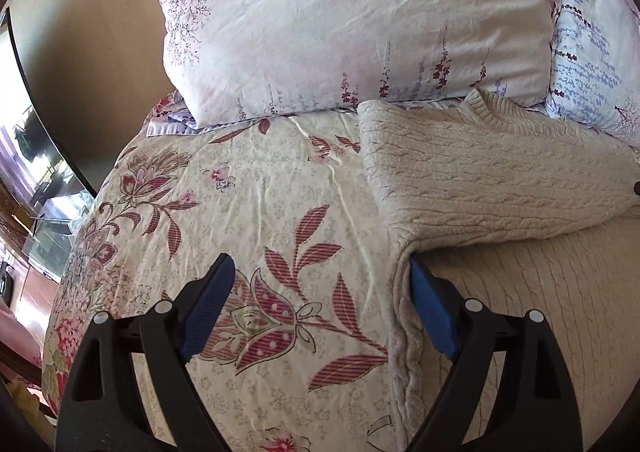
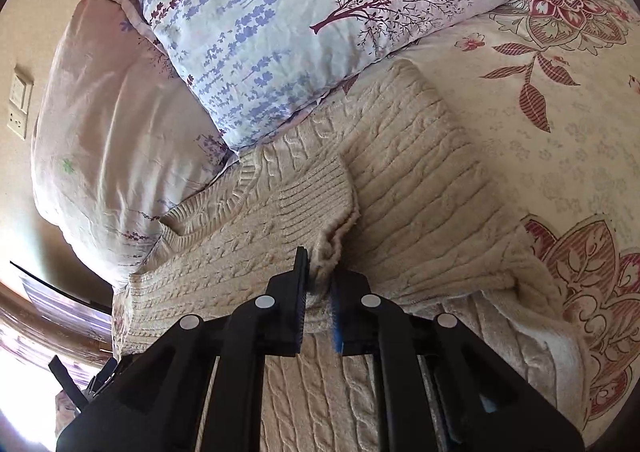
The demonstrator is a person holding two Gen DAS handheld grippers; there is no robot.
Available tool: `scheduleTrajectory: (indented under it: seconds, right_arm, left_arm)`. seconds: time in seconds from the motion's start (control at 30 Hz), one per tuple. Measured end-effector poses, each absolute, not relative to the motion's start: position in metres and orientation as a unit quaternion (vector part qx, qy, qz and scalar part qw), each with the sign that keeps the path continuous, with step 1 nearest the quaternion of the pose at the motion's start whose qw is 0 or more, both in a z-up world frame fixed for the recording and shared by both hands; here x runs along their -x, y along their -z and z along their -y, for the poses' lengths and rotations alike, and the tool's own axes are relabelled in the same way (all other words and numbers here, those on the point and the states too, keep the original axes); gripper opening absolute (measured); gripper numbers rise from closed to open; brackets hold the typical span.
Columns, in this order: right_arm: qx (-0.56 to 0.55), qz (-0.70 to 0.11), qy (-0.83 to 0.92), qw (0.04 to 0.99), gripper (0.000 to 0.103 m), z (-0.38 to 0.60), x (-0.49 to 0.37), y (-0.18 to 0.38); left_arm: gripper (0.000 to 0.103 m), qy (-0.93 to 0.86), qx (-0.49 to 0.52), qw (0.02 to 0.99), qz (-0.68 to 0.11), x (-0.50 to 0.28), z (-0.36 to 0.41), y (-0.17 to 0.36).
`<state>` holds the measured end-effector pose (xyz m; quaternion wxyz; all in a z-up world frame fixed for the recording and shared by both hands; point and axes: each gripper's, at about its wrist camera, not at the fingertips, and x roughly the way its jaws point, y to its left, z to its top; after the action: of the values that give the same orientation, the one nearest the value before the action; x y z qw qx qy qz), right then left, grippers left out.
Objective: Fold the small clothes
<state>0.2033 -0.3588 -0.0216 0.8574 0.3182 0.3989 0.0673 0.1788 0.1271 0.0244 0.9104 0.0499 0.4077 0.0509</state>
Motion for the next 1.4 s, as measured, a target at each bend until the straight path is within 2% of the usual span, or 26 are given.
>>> scheduleTrajectory:
  seconds: [0.23,0.3,0.4,0.47,0.57,0.73,0.9,0.97,1.03,1.13,1.23,1.4]
  right_arm:
    - [-0.298,-0.398,-0.047,0.866,0.012,0.360,-0.201,0.018]
    - [-0.287,-0.385,-0.017,0.877,0.021,0.364,-0.193,0.011]
    - [-0.248,-0.345,-0.005,0.905,0.042,0.362,-0.181,-0.008]
    - [-0.237,-0.338,-0.036,0.910,0.046,0.356,-0.181,-0.015]
    - [-0.234,-0.350,-0.094,0.902,0.049,0.343,-0.188,-0.016]
    - [-0.242,-0.395,-0.141,0.875,0.061,0.321,-0.204,-0.002]
    - [-0.250,-0.411,-0.130,0.867,0.061,0.320,-0.211,0.010]
    - [-0.264,-0.412,-0.132,0.862,0.062,0.323,-0.214,0.012]
    - [-0.269,-0.415,-0.139,0.858,0.062,0.326,-0.215,0.012]
    - [-0.279,-0.413,-0.152,0.854,0.062,0.336,-0.203,0.006]
    - [-0.258,-0.389,-0.146,0.872,0.067,0.352,-0.172,-0.006]
    - [-0.254,-0.378,-0.119,0.882,0.068,0.402,-0.111,-0.008]
  left_arm:
    - [0.087,-0.060,-0.044,0.910,-0.408,-0.172,-0.132,-0.027]
    - [0.088,-0.073,-0.056,0.911,-0.401,-0.169,-0.128,-0.032]
    - [0.089,-0.111,-0.088,0.915,-0.377,-0.168,-0.120,-0.041]
    - [0.091,-0.120,-0.094,0.921,-0.358,-0.169,-0.116,-0.049]
    - [0.091,-0.062,-0.047,0.937,-0.341,-0.172,-0.111,-0.059]
    - [0.091,0.048,0.000,0.928,-0.370,-0.191,-0.094,-0.050]
    - [0.076,0.074,0.031,0.894,-0.441,-0.215,-0.092,-0.019]
    - [0.074,0.070,0.037,0.882,-0.464,-0.220,-0.092,-0.003]
    - [0.074,0.069,0.027,0.887,-0.457,-0.219,-0.089,-0.002]
    - [0.073,0.085,0.068,0.889,-0.444,-0.210,-0.100,-0.012]
    - [0.073,0.089,0.085,0.901,-0.416,-0.187,-0.121,-0.028]
    - [0.073,0.116,0.131,0.900,-0.400,-0.140,-0.155,-0.036]
